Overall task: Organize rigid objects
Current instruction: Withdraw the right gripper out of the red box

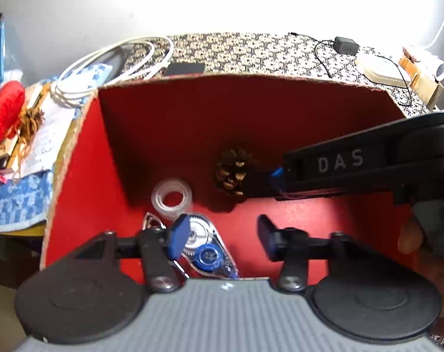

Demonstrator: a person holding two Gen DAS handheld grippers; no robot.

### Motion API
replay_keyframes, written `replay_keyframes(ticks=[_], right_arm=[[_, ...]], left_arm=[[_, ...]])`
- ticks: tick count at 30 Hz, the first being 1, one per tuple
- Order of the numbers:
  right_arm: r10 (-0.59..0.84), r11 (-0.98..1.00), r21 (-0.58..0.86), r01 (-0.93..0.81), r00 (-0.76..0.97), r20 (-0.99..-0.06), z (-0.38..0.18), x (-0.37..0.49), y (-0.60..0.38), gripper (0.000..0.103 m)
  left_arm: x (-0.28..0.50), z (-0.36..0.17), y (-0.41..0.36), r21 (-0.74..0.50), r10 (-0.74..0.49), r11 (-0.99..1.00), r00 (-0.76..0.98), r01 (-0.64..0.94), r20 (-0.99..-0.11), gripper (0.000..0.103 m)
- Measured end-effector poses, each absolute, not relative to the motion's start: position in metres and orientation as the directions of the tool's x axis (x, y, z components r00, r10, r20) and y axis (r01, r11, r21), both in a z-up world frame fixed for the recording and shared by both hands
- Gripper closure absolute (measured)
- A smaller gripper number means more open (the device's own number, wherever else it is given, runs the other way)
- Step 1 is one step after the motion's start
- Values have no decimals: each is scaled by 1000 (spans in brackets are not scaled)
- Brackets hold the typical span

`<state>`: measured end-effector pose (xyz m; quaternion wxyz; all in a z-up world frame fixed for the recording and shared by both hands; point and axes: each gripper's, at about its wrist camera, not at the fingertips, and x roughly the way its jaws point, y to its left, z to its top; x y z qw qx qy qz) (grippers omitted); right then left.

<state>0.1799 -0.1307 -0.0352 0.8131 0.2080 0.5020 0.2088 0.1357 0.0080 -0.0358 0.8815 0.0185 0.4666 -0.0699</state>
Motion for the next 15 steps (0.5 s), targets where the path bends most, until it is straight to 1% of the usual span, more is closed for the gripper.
replay_keyframes(ticks=[1, 2, 15], right_arm=[[547, 827, 547, -130, 411, -729, -35, 180, -131, 95], [546, 827, 547, -128, 413, -729, -35, 180, -131, 95], [532, 831, 544, -113, 444, -721, -34, 178, -133, 95]], left_arm=[[134, -35, 7, -24, -97, 990, 563, 136, -821, 40], [134, -35, 7, -19, -91, 991, 567, 133, -819, 39], [133, -32, 5, -6, -85, 991, 580, 137, -810, 35]])
